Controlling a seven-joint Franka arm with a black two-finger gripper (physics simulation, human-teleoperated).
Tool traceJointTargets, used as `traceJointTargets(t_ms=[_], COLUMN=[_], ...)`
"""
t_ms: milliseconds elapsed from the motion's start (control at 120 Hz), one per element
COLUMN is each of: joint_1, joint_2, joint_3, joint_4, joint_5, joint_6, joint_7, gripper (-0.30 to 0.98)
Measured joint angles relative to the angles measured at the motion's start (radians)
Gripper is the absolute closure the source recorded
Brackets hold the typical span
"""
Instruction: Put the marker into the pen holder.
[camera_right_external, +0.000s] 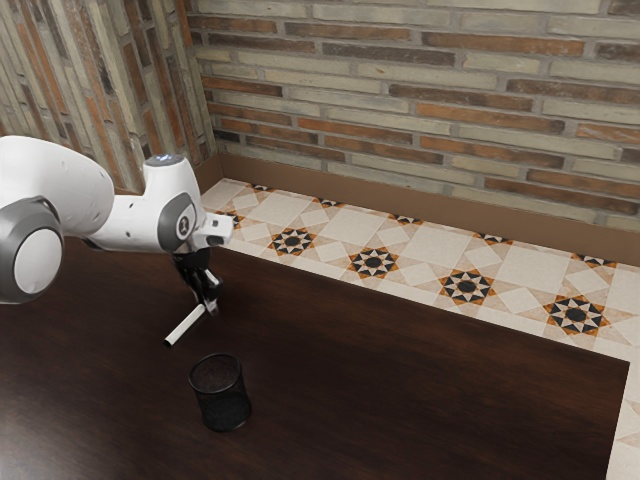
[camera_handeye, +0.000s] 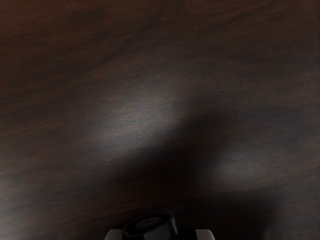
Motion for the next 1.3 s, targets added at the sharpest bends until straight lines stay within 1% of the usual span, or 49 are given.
traceJointTargets(t_ms=[158,292,425,575,875,975,1108,1300], joint_1=[0.000,-0.001,-0.002,-0.019,-0.092,-0.132,-0.164,-0.198], joint_2=[0.000,-0.001,-0.007,-0.049,-0.185,-0.237,-0.335,-0.470], joint_3=[0.000,0.001,0.000,0.000,-0.001,-0.002,-0.002,-0.002], joint_4=[0.000,-0.001,-0.006,-0.005,-0.004,-0.005,-0.048,-0.142], joint_5=[0.008,0.016,0.019,0.031,0.073,0.100,0.130,0.143], joint_6=[0.003,0.007,0.012,0.013,0.003,-0.020,-0.093,-0.230], joint_7=[-0.006,-0.016,-0.024,-0.036,-0.056,-0.067,-0.085,-0.106], gripper=[0.73,0.79,0.79,0.79,0.79,0.79,0.79,0.79])
